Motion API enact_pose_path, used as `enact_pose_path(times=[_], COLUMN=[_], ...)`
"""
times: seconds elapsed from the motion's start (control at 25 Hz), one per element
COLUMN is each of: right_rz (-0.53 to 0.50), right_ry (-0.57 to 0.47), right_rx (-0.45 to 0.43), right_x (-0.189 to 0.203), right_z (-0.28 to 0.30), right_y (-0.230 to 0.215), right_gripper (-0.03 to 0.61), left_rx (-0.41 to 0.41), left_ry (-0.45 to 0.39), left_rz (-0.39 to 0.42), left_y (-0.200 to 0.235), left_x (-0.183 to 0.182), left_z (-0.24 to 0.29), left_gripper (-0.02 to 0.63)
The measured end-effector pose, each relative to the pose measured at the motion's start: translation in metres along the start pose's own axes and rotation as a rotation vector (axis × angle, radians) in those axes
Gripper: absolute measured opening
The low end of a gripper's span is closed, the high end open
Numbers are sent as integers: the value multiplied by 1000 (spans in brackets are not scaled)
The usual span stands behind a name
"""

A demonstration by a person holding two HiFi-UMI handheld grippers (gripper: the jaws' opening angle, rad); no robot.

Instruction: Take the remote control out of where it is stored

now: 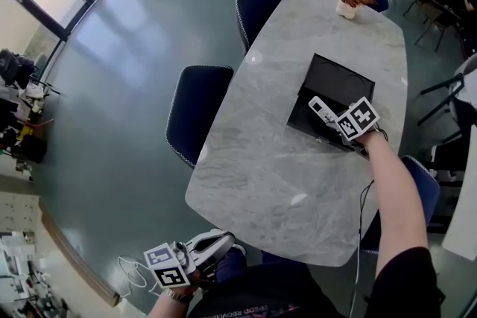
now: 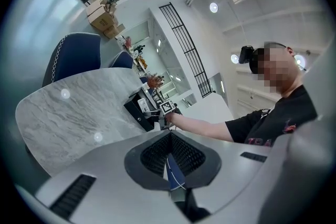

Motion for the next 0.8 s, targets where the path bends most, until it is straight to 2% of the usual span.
enact_pose_path(times=[0.16,0.36,0.52,0.68,0.8], right_rz=[139,426,580,699,719], right_ry=[-172,-496,-682,-844,-949], right_rx=[-43,-183,-283,-408,-515], right_x=[-1,2,13,25,29], right_z=[-34,-79,-105,-128,-142], right_y=[6,26,55,100,143], right_gripper=[117,117,117,117,117], left_rx=[29,72,108,149,183], left_ry=[19,59,98,129,155], left_rz=[16,43,68,89,103], left_y=[0,-4,-7,-10,-12], left_x=[-4,-10,-14,-16,-15], left_z=[-4,-7,-13,-21,-27], left_gripper=[5,5,6,5,5])
Point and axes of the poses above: the fingertips, and each gripper's own axes: z forward along the fingers, y to its left, x out of its underside, the point moved 4 cm from there along -z, backward along the fingers, and after that the axes turned 7 degrees about y, right-handed, at the moved point
